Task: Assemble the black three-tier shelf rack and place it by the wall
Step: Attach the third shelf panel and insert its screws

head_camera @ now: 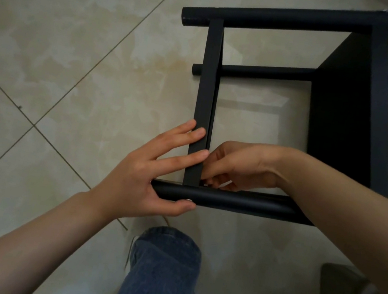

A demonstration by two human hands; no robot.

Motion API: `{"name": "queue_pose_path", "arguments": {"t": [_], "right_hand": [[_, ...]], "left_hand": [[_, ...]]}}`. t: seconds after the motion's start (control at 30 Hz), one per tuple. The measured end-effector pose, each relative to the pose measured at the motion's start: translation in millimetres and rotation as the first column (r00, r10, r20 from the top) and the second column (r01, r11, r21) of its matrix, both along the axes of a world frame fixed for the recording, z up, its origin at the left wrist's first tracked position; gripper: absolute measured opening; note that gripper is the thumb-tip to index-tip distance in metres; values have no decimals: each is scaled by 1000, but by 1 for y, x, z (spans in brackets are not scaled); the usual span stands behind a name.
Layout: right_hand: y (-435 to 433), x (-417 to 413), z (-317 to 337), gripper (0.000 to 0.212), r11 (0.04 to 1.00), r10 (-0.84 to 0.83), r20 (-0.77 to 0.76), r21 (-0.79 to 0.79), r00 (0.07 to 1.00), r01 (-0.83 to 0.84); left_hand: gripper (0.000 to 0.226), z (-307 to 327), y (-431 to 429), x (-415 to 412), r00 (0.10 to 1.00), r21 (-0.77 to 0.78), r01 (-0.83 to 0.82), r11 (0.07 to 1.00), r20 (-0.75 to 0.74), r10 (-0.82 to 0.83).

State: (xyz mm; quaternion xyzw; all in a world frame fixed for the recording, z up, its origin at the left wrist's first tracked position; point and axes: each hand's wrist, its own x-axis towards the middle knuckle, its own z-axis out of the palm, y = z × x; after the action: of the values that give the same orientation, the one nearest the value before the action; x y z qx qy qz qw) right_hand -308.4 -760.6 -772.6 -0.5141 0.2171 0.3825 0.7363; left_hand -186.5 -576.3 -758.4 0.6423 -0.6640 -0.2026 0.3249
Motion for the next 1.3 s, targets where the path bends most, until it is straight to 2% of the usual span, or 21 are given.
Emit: {"name": "queue_pose_path", "arguments": {"t": [0.1, 0.23, 0.33, 0.5, 0.63, 0.7, 1.03, 1.17, 1.3], "right_hand": [[2, 1, 1, 24, 998, 24, -29, -51, 999, -26], [-3, -2, 3, 17, 1000, -3, -44, 15, 999, 4], [-1, -1, 2, 26, 999, -20, -30, 27, 999, 21], [0, 0, 4, 29, 998, 17, -50, -59, 999, -20], [-3, -1, 5, 30, 998, -28, -39, 59, 999, 31], [-2, -1, 5, 33, 997, -19, -15, 70, 1000, 20], [5, 0, 2, 32, 1000, 13, -2, 19, 1000, -13], [3, -1, 6, 25, 1000, 28, 14, 9, 1000, -28], [2, -1, 7, 25, 1000, -11, 9, 5, 1000, 11]], "left_hand": [[66, 0, 0, 0, 1000, 0, -2, 1000, 2, 2], [66, -1, 0, 0, 1000, -2, -1, 1000, 1, 1], [66, -1, 0, 0, 1000, -3, -2, 1000, 0, 2], [66, 0, 0, 0, 1000, -8, -1, 1000, 3, 1], [66, -1, 0, 0, 1000, -9, 1, 1000, -1, -1], [66, -1, 0, 0, 1000, -7, 0, 1000, 2, 0], [65, -1, 0, -1, 1000, -21, -5, 1000, 3, 5], [64, 0, 1, -1, 1000, -18, -6, 1000, 2, 6], [63, 1, 0, -1, 1000, -14, -6, 1000, 7, 6]]}}
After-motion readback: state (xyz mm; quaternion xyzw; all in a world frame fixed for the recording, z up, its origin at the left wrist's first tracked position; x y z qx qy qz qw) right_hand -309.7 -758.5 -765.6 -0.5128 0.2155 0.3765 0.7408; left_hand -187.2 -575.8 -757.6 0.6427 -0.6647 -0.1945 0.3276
